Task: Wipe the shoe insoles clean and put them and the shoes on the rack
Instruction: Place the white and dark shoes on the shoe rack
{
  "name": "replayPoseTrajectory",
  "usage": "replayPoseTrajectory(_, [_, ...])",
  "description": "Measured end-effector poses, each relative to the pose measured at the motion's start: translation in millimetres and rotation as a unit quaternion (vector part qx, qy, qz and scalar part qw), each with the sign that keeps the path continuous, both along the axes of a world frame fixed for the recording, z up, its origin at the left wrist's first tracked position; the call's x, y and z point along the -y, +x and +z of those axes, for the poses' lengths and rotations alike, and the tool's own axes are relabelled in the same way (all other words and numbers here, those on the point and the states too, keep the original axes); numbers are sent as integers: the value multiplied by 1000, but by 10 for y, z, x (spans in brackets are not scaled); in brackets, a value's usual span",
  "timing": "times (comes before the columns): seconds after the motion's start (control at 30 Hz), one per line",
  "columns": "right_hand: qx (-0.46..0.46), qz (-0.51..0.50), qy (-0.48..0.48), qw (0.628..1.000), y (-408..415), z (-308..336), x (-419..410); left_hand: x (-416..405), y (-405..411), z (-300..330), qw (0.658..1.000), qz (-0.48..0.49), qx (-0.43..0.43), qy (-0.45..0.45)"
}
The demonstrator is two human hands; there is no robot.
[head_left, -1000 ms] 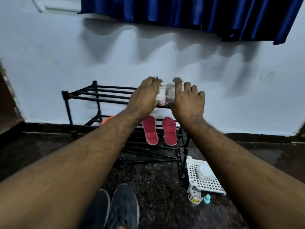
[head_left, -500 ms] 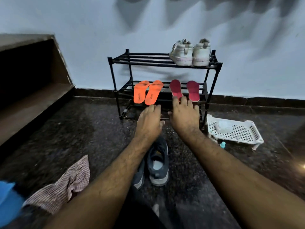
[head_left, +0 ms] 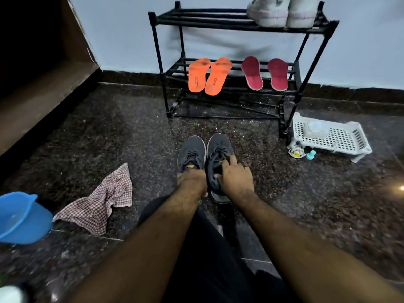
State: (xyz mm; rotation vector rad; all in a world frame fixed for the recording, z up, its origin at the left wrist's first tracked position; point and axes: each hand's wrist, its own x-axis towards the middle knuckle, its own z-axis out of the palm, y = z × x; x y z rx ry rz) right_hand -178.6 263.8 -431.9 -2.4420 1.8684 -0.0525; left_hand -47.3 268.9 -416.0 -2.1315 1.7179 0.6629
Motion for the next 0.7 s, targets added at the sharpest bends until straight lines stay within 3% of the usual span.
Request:
replayPoseTrajectory(0.2, [-1,41,-101,994,17,-295,-138,129,-69,-176,999,26,-15,28])
replayPoseTrajectory(0.43, [-68,44,-12,997,-134,-349,-272,119,-113,-203,998,35,-14,-48])
replayPoseTrajectory(0.53, [-38,19,45,998,-111,-290,-235,92,-148,-130,995,19,5,-103])
replayPoseTrajectory(0.7, [27,5,39,999,-133,-45,-175,-63,-178,85,983,-25,4,-179])
